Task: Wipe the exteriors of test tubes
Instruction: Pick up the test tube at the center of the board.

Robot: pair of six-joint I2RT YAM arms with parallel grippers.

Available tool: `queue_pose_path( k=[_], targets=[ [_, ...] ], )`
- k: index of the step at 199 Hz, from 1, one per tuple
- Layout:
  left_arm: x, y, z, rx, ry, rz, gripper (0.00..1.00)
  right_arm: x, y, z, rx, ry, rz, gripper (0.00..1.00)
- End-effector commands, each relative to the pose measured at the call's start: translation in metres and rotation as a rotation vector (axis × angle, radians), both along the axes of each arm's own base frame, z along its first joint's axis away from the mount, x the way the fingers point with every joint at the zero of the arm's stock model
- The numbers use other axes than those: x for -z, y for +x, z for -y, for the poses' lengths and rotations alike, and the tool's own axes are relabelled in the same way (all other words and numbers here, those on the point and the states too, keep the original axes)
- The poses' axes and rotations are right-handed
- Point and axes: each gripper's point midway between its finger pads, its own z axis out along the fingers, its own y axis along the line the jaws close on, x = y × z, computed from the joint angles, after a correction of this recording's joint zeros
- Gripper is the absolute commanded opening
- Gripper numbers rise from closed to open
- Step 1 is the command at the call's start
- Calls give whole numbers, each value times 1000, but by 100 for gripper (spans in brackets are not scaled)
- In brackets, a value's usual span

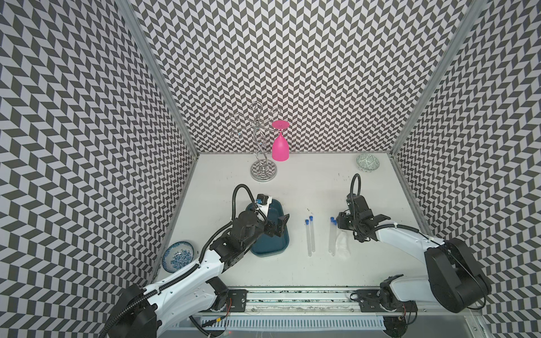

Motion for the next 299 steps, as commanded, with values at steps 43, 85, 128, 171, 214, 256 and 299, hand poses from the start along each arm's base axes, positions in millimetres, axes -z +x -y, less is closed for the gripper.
queue_pose_path(
  k=[43, 85, 128, 171, 214, 256, 299],
  targets=[
    [-4, -4, 1, -4, -53, -2, 100, 6, 2, -13, -4, 2, 9, 34],
    [-2, -5, 1, -5, -51, -6, 100, 16, -1, -18, -7, -13, -17, 31],
    [-2, -5, 1, 0, -50, -2, 100, 26, -1, -21, 21, -37, -32, 27],
    [-2, -8, 3, 23, -43, 2, 100, 34, 1, -29, 37, -44, -50, 20],
    [-1, -8, 2, 28, -33, 8, 100, 31, -1, -39, 32, -24, -60, 10],
    [-4, -12, 7, 63, -36, 13, 100, -13, 15, -57, 19, 76, 16, 7],
    [-10, -23, 29, 191, -94, -6, 100, -98, 41, -85, -38, 225, 183, 7]
  ],
)
